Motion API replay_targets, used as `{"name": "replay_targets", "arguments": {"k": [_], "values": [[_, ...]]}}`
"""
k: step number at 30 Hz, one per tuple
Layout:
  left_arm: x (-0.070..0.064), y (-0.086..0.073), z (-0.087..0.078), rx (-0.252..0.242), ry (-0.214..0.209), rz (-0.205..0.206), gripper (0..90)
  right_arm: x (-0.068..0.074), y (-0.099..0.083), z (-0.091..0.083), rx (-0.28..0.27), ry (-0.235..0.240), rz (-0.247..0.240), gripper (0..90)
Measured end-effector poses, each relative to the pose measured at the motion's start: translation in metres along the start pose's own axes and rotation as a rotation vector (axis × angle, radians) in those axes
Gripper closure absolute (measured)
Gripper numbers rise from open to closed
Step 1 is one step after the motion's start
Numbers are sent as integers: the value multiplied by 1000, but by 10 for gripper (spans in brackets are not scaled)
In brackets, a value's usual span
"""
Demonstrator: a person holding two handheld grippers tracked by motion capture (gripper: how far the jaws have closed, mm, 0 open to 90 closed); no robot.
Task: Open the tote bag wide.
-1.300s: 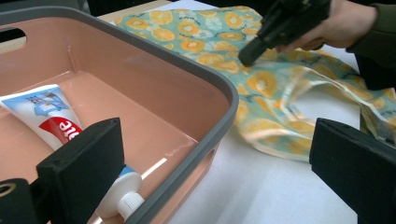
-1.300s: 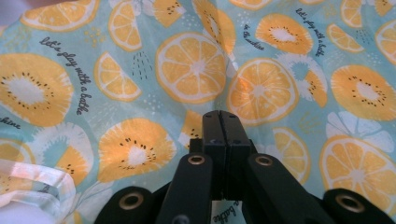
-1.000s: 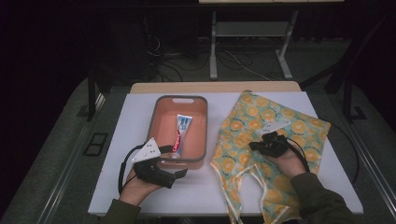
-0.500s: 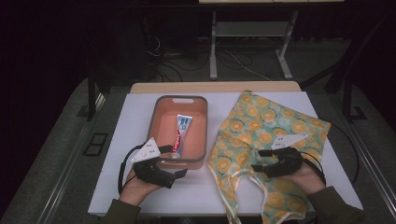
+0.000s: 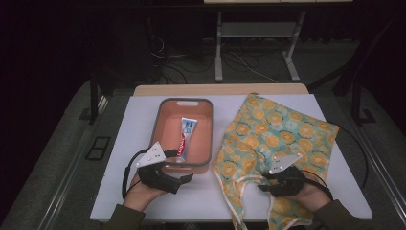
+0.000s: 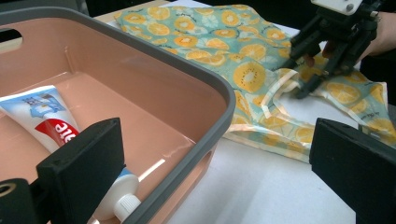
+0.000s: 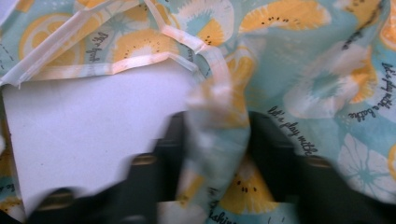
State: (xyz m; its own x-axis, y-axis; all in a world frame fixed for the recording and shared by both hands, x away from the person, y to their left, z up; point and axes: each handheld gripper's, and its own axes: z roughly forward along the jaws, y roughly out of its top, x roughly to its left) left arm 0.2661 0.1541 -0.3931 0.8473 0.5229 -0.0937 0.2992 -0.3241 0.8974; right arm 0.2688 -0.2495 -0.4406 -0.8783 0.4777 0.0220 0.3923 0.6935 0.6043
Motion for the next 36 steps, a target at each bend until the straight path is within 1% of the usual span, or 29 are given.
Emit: {"name": "replay_targets", "arguments": {"k": [1, 2, 4, 6, 7, 8, 10, 12, 13, 15, 18, 19, 21, 22, 23, 25, 26, 27, 28, 30, 32, 34, 36], "values": [[0, 0, 0, 0, 0, 1, 18, 0, 1, 0, -1, 0, -2, 803], [0, 0, 0, 0, 0, 1, 18, 0, 2, 1, -2, -5, 1, 848], [-1, 0, 0, -1, -1, 1, 18, 0, 5, 1, -19, -4, 4, 884], [-1, 1, 1, 0, -1, 2, 18, -2, 11, 0, -52, -11, 15, 886], [-1, 1, 1, 0, -1, 2, 18, -2, 11, 0, -52, -11, 15, 886], [-1, 1, 1, 0, -1, 1, 18, -5, 19, 0, -76, -20, 26, 887], [-1, 1, 1, 0, -1, 1, 18, -9, 28, 2, -90, -42, 38, 887], [-1, 1, 1, 0, -1, 2, 18, -17, 35, 6, -107, -53, 66, 887], [-1, 1, 0, 0, -1, 4, 18, -22, 39, 8, -110, -61, 79, 887], [-1, 1, 0, 0, -1, 4, 18, -32, 43, 11, -115, -95, 109, 887], [0, 1, 0, -2, 0, 1, 18, -48, 45, 15, -129, -129, 158, 887], [1, 0, -1, -3, 1, 0, 18, -51, 44, 16, -123, -129, 171, 887], [1, 0, -1, -3, 0, 0, 18, -54, 41, 19, -97, -144, 171, 886], [1, 0, -1, -1, 1, 0, 18, -55, 39, 20, -86, -145, 168, 872], [1, 0, -1, -1, 1, 0, 18, -56, 37, 20, -92, -139, 179, 809], [1, 0, -1, -2, 0, 1, 17, -55, 35, 16, -103, -135, 185, 651], [0, 1, -2, -1, 0, 2, 18, -55, 35, 12, -117, -122, 190, 581], [0, 1, -2, -1, 0, 4, 18, -54, 34, 7, -133, -114, 198, 531], [0, 1, -2, -2, -1, 4, 18, -52, 34, 1, -151, -110, 194, 493], [0, 1, -2, -5, -2, 1, 18, -48, 33, -11, -175, -90, 191, 424], [0, 1, -1, -1, -2, 2, 18, -40, 34, -22, -194, -52, 175, 399], [0, 1, -1, 1, -2, 3, 18, -27, 35, -29, -212, -29, 138, 377], [-1, 1, 0, 2, -4, 4, 17, -13, 36, -31, -216, -2, 107, 367]]}}
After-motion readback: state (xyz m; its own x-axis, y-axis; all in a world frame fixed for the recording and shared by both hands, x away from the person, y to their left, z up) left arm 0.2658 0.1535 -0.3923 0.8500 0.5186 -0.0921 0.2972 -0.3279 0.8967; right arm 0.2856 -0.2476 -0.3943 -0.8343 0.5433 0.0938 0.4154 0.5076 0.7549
